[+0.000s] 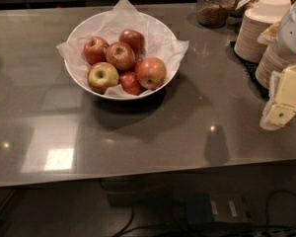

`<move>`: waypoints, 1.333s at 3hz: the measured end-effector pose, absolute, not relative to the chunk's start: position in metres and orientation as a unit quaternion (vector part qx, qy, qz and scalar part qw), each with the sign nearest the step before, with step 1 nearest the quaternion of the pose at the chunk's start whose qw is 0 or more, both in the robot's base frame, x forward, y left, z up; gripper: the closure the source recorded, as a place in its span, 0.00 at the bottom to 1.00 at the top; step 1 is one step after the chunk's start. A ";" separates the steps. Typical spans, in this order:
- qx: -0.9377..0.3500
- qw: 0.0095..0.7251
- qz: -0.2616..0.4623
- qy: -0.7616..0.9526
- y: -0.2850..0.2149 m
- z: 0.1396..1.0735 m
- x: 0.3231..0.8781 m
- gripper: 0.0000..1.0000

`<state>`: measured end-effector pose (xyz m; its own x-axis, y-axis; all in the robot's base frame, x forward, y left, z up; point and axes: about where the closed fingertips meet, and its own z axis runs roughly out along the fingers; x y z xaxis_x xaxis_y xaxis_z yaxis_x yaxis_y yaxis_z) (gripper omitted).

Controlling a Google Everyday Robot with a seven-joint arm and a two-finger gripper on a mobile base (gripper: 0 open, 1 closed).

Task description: Pick apple from white bowl

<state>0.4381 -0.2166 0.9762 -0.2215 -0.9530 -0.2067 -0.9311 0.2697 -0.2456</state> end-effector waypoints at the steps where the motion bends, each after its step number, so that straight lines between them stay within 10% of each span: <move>1: -0.603 0.159 -0.034 0.781 -0.216 0.976 0.438 0.00; 4: -0.666 0.259 0.008 0.699 -0.127 0.999 0.493 0.00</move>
Offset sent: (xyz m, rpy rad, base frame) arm 0.0390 0.0382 -0.0020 0.0452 -0.0414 0.0934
